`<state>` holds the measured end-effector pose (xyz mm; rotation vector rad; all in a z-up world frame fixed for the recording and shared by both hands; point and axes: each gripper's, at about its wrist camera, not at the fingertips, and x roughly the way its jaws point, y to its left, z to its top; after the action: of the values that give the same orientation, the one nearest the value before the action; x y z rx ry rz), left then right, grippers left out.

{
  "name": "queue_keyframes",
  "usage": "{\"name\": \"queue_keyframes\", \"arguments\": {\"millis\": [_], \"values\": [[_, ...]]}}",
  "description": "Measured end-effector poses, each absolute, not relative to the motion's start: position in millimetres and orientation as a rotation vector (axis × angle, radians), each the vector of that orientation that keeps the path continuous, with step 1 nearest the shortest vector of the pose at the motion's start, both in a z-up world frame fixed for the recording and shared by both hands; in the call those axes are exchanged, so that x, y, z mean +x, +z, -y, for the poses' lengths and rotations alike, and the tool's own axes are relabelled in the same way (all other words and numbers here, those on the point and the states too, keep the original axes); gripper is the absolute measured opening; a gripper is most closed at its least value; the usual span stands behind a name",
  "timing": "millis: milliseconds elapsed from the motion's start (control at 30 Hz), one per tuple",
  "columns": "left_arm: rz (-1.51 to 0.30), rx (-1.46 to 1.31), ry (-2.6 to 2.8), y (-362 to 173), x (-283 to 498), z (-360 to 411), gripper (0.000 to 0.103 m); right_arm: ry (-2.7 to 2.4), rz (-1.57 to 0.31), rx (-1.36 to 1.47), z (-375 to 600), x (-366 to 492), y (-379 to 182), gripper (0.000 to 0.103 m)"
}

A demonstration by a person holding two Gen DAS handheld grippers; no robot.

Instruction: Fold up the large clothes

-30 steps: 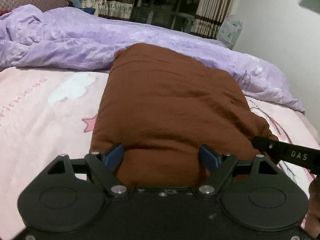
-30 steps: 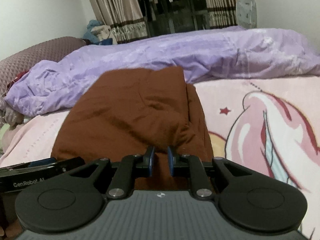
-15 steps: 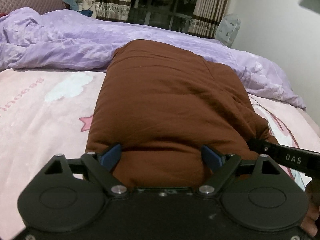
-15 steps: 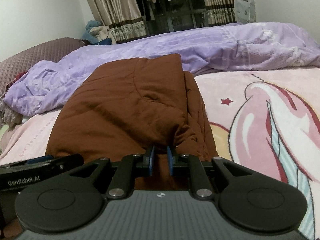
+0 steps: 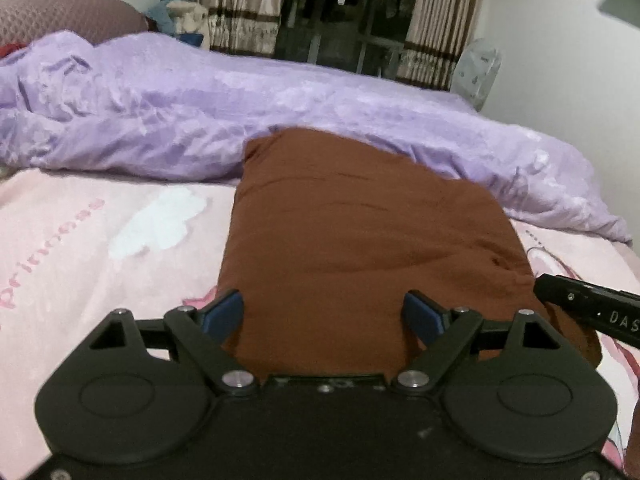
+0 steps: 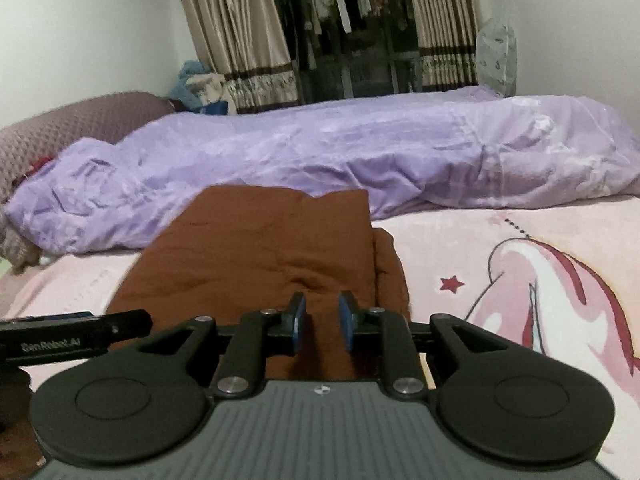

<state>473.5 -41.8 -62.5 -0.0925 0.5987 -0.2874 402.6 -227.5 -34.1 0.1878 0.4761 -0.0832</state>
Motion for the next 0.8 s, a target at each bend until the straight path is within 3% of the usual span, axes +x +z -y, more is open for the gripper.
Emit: {"name": "queue_keyframes", "arguments": {"millis": [633, 700, 733, 800], "values": [[-0.596, -0.055, -0.260, -73.9, 473.3, 47.8, 0.092, -0.104, -0.501, 0.175, 222.5, 407.2, -64.4, 0.026], [-0.597, -0.056, -0.251, -68.3, 468.6, 47.2, 0.094, -0.094, -0.496, 0.164, 223.3, 404.7, -60.5, 0.030], [-0.597, -0.054, -0.251, -65.3, 465.2, 46.6, 0.098, -0.092, -0.492, 0.162, 223.4, 401.9, -57.8, 0.037], [-0.586, -0.027, -0.252, -57.0, 450.5, 46.1, 0.103, -0.094, -0.478, 0.171, 223.0, 389.9, -48.6, 0.063]]}}
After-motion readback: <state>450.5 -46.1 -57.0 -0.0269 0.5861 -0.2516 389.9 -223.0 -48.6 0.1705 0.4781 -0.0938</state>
